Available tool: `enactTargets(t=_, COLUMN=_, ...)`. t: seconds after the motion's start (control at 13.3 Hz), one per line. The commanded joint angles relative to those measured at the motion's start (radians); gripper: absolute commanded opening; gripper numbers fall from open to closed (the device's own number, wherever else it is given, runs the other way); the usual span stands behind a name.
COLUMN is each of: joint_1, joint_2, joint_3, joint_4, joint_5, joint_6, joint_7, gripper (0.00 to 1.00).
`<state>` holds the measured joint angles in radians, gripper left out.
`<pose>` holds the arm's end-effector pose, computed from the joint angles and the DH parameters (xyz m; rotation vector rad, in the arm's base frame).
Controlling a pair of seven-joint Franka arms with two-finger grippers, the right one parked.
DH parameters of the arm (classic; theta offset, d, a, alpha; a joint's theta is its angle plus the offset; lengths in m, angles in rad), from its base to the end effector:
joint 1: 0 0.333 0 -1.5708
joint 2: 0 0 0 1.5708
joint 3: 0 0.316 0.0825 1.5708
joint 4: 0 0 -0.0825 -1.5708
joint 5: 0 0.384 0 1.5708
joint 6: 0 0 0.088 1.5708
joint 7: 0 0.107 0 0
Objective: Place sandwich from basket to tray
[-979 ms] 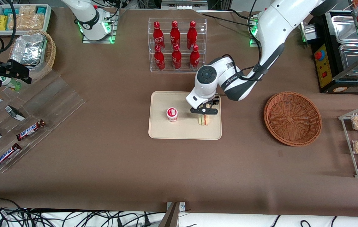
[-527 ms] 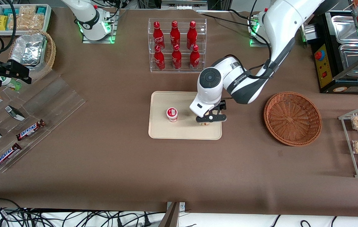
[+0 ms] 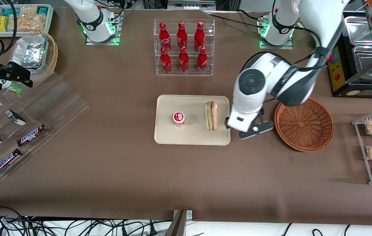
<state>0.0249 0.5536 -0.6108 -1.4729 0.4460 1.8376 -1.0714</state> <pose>0.6228 -0.2868 0.3933 -2.9404 -0.6055 -0.0428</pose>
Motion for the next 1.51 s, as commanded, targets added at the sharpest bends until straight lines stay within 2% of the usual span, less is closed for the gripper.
enactTargets(t=0.0, joint_1=0.068, joint_2=-0.089, joint_3=-0.006, joint_4=-0.012, joint_5=-0.049, joint_6=-0.043, joint_7=0.039, gripper=1.0)
enactTargets(t=0.15, joint_1=0.108, joint_2=-0.121, joint_3=-0.01, joint_4=-0.012, joint_5=-0.069, joint_6=-0.079, joint_7=0.089, gripper=1.0)
enactTargets(t=0.53, joint_1=0.24, joint_2=-0.224, joint_3=-0.007, joint_4=-0.012, joint_5=-0.203, joint_6=-0.181, joint_7=0.368, gripper=1.0)
enactTargets(t=0.98, joint_1=0.322, joint_2=-0.254, joint_3=-0.003, joint_4=0.054, joint_5=-0.256, joint_6=-0.311, joint_7=0.589, gripper=1.0)
enactTargets(t=1.05, joint_1=0.322, joint_2=-0.28, joint_3=0.014, joint_4=0.054, joint_5=-0.28, joint_6=-0.32, joint_7=0.628, gripper=1.0)
enactTargets(t=1.21, joint_1=0.278, joint_2=-0.328, joint_3=0.109, joint_4=0.037, joint_5=-0.326, joint_6=-0.323, joint_7=0.706, gripper=1.0)
enactTargets(t=1.43, joint_1=0.175, joint_2=-0.379, joint_3=0.258, joint_4=0.034, joint_5=-0.34, joint_6=-0.365, joint_7=0.816, gripper=1.0)
